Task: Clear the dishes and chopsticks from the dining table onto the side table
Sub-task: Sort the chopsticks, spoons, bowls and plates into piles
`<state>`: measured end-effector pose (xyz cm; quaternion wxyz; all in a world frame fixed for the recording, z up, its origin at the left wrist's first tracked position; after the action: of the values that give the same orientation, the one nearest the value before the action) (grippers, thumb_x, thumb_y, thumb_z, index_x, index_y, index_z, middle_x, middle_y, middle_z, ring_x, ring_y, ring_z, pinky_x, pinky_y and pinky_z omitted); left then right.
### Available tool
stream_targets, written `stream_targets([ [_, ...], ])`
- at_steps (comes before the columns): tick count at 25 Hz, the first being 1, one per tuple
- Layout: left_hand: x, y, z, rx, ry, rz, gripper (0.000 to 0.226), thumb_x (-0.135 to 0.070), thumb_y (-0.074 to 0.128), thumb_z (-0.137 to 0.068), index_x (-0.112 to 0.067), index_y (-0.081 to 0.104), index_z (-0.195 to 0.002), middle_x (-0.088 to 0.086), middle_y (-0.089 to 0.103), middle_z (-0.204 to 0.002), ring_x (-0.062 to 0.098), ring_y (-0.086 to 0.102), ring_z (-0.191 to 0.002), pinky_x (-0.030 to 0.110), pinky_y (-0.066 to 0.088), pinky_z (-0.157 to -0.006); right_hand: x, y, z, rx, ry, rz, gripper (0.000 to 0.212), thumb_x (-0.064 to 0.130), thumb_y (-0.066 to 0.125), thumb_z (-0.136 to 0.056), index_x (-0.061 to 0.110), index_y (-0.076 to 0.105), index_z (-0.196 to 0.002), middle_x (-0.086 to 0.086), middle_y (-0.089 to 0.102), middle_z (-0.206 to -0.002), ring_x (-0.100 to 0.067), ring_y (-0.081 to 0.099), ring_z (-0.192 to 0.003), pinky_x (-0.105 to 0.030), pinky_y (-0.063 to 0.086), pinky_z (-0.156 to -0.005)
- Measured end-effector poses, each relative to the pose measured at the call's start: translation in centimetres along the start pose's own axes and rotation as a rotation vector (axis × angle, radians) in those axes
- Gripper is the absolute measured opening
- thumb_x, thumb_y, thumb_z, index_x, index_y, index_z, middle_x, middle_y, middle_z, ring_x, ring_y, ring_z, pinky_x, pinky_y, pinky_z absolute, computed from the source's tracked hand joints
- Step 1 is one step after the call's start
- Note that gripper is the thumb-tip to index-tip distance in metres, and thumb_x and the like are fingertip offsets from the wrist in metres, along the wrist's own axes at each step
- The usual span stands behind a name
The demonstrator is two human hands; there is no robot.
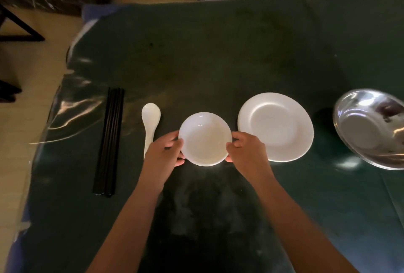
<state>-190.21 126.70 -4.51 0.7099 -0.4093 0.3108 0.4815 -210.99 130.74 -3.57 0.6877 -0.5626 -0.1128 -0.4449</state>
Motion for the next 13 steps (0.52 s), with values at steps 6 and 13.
stream_targets([
  [6,-1.3,-1.0,-1.4,-0.006,0.103,0.105,0.029,-0.016,0.057,-0.087,-0.043,0.063,-0.079,-0.017,0.067,-0.075,0.001,0.067,-0.076,0.016,0.056,-0.058,1.1,0.5,-1.1,-0.051,-0.013,0.014,0.014,0.017,0.055,-0.088,0.02,0.066,-0.094,0.013,0.059,-0.076,0.002,0.052,-0.053,0.008,0.032,-0.047],
  [13,-0.8,-1.4,-2.0,0.027,0.109,0.251,0.019,-0.018,0.063,-0.084,-0.037,0.065,-0.085,-0.015,0.071,-0.076,0.003,0.069,-0.078,0.015,0.053,-0.058,1.6,0.6,-2.4,-0.044,0.017,0.002,0.02,0.017,0.052,-0.087,0.023,0.067,-0.099,0.009,0.062,-0.08,-0.005,0.057,-0.063,-0.001,0.037,-0.045],
])
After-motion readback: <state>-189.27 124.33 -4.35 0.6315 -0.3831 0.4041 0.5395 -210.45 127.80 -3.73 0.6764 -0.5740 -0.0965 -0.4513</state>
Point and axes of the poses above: each hand's wrist, its own z-axis away from the middle knuckle, its own y-axis out of the palm, x = y × z, the point moved 9 cm from there along -z, towards the middle knuckle
